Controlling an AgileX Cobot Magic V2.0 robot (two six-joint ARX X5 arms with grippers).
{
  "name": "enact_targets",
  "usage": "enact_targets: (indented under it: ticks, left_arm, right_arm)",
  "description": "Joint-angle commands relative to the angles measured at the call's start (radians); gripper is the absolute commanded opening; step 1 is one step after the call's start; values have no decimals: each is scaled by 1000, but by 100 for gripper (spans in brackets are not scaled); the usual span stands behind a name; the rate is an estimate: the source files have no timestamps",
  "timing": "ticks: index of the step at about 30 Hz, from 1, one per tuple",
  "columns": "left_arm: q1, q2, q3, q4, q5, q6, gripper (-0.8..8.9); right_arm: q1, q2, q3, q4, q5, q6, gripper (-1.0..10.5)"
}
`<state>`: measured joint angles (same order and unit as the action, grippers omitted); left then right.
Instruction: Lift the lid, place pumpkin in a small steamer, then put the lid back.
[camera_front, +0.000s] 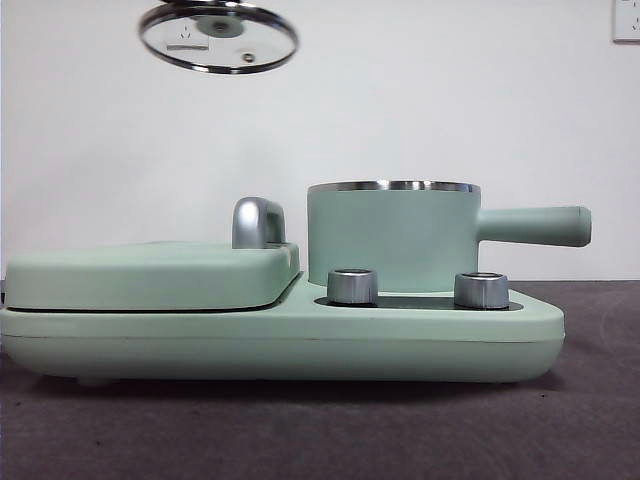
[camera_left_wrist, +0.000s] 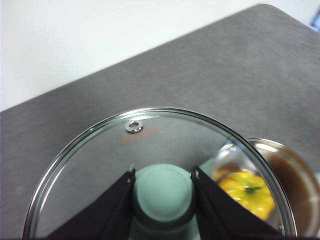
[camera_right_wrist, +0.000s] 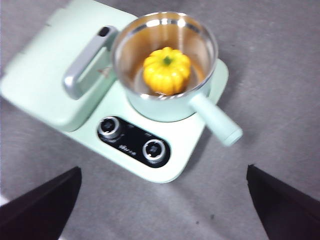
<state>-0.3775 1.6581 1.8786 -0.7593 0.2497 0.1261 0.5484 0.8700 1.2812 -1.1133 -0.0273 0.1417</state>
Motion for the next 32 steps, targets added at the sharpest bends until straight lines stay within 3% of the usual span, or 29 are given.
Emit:
enact_targets:
  ticks: [1,12,21,32]
  left_arm:
    - [-43,26,37,27,13,-6,113]
    - [-182,116,37,47,76,19,113]
    - [-249,223,37,101,135,49,112]
    - [-264,297,37,99,137,95,77]
  right_arm:
    - [7,-136,-85,53,-2,46,523]
    - [6,-489,-236,60,-1,91,523]
    - [6,-520,-236,59,-1,89,523]
    - [6,-520,-236,58,1,90,523]
